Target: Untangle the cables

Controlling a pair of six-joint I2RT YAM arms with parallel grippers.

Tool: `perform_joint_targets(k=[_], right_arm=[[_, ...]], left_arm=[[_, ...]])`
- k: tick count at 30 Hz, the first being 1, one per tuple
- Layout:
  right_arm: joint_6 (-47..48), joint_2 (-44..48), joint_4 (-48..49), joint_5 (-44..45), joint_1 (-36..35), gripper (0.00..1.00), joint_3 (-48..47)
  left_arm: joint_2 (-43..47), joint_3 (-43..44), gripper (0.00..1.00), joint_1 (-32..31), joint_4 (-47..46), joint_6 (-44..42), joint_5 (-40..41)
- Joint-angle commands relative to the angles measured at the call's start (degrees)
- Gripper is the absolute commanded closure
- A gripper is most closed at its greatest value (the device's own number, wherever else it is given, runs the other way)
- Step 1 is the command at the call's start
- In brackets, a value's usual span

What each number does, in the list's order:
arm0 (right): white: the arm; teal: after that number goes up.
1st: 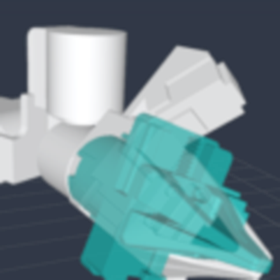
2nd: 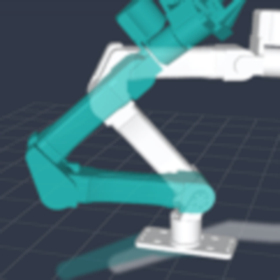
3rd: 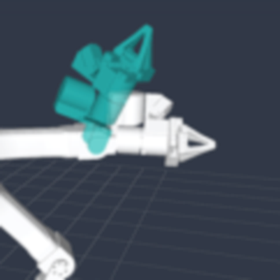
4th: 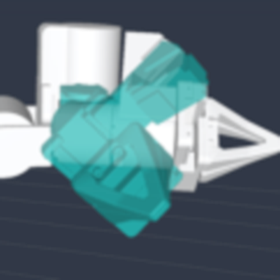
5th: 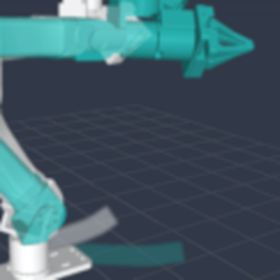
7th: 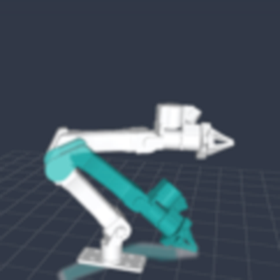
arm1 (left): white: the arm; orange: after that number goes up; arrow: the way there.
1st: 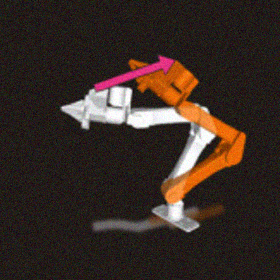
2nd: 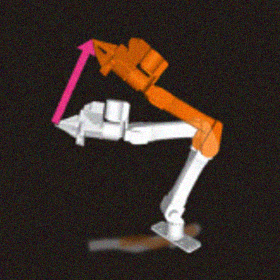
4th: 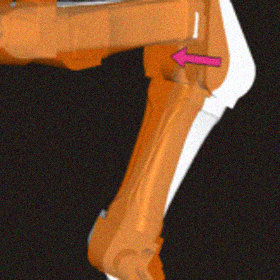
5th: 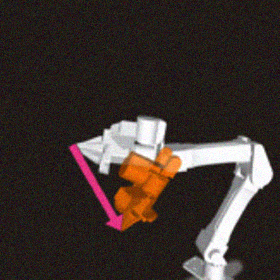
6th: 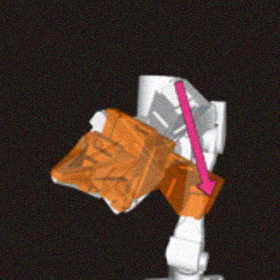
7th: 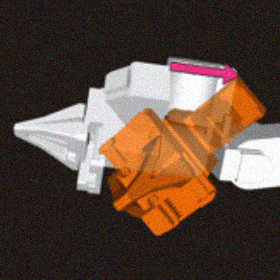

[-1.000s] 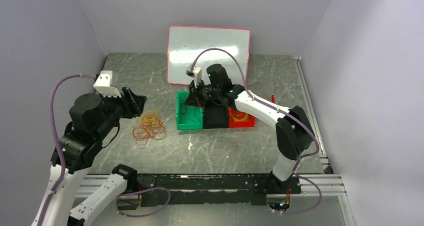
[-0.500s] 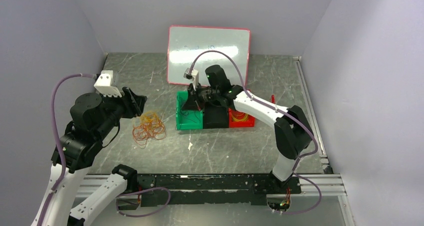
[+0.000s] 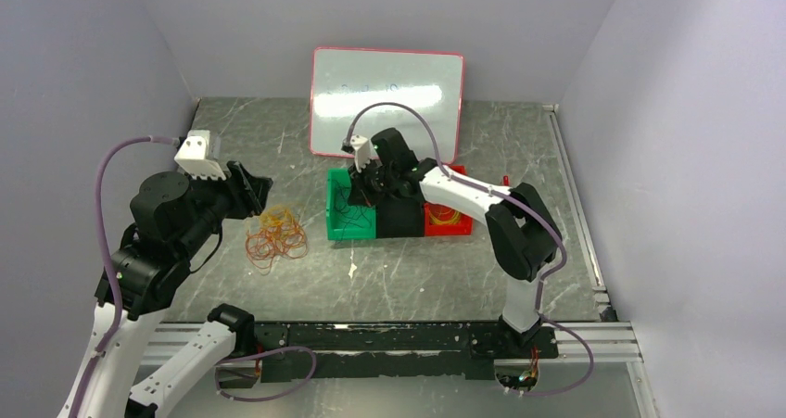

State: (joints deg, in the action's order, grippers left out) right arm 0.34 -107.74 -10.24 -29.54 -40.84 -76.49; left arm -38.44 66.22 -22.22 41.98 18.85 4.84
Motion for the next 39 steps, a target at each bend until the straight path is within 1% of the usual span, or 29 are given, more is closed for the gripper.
perform_joint_targets(k=[1,10,15,21,24,27,32,39], right_arm=[[1.24,1.32,1.36,8.16,0.32,1.00,-2.85],[2.48,-0.65,2.26,17.01,0.43,1.00,-6.20],[3.36,-2.41,0.84,18.93,0.80,1.00,-8.85],[5.28,-3.65,-1.03,17.89,0.72,1.00,-10.05],[6.16,-3.73,-2.00,16.47,0.15,1.00,-8.77],[6.64,-2.91,-1.73,17.31,-0.73,1.00,-6.49],[7.72,-2.54,-1.44,18.87,-2.90,1.00,-4.09],[9.58,-5.12,-5.23,19.75,-6.73,1.00,-5.09]], left_arm=[[0.38,-0.09,0.43,-0.15,0.08,-0.44,-0.55],[0.46,-0.48,0.44,-0.19,-0.23,-0.40,-0.80],[0.86,-0.30,0.44,-0.16,0.51,-0.65,-0.13],[1.08,-0.85,0.44,-0.18,0.41,-0.48,-0.15],[1.08,-1.07,0.44,-0.19,0.29,-0.46,-0.27],[0.99,-1.25,0.44,-0.19,0.07,-0.46,-0.36],[0.99,-1.78,0.44,-0.17,-0.27,-0.17,-0.94],[1.32,-1.71,0.45,-0.19,0.04,-0.04,-0.91]])
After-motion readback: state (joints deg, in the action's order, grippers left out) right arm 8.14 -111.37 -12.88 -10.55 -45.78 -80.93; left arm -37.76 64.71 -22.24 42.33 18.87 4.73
